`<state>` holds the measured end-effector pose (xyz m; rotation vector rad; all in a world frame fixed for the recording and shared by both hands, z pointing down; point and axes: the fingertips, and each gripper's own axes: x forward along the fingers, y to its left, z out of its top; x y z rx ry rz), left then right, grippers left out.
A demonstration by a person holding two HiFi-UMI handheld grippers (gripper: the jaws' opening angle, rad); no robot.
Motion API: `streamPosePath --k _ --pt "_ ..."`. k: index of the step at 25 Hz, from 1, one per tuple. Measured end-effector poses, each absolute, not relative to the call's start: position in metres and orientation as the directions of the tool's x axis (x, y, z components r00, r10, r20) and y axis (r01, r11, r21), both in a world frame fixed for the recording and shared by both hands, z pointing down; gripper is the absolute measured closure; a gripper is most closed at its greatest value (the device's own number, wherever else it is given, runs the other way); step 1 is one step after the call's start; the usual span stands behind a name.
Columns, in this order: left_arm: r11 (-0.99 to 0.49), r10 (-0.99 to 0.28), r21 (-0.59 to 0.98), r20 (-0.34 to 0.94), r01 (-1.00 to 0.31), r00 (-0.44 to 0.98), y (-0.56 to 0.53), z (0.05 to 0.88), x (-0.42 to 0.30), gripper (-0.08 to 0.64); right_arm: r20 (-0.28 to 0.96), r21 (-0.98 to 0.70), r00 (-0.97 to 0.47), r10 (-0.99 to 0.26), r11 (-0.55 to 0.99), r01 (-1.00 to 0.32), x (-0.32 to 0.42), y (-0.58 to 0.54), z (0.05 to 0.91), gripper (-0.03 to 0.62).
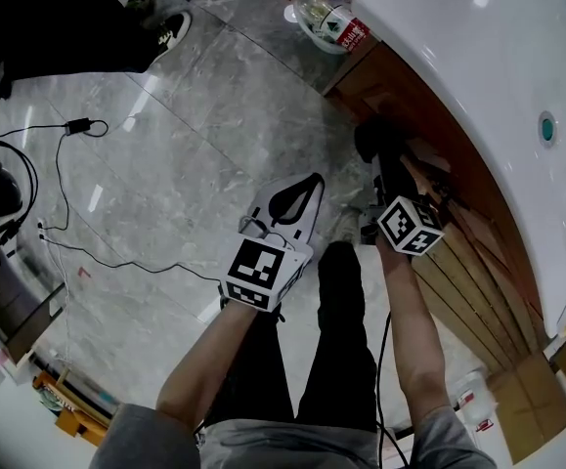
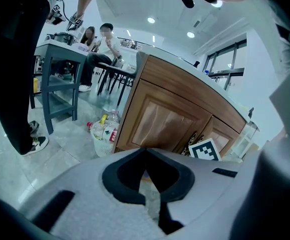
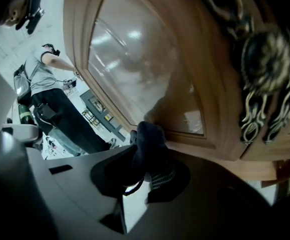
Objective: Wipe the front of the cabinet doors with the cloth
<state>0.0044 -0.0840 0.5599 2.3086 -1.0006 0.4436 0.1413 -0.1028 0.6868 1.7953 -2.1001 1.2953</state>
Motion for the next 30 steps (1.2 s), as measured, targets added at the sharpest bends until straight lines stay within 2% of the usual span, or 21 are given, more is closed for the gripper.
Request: streamPosePath --k 10,30 --pt "-0.586 -0.55 0.365 0.476 -0.723 0.686 -0.067 0.542 0.019 0.549 0.458 -0.509 -0.319 -0.83 0.05 -0.859 0.143 -0.068 0.621 0.535" --pt "-0.684 -0.487 0.348 0.437 -0.642 0.756 -0.041 0.49 0.05 0.549 0.286 -0.434 -0.25 -0.925 0.108 -0.894 0.171 -0.016 0.487 0.535"
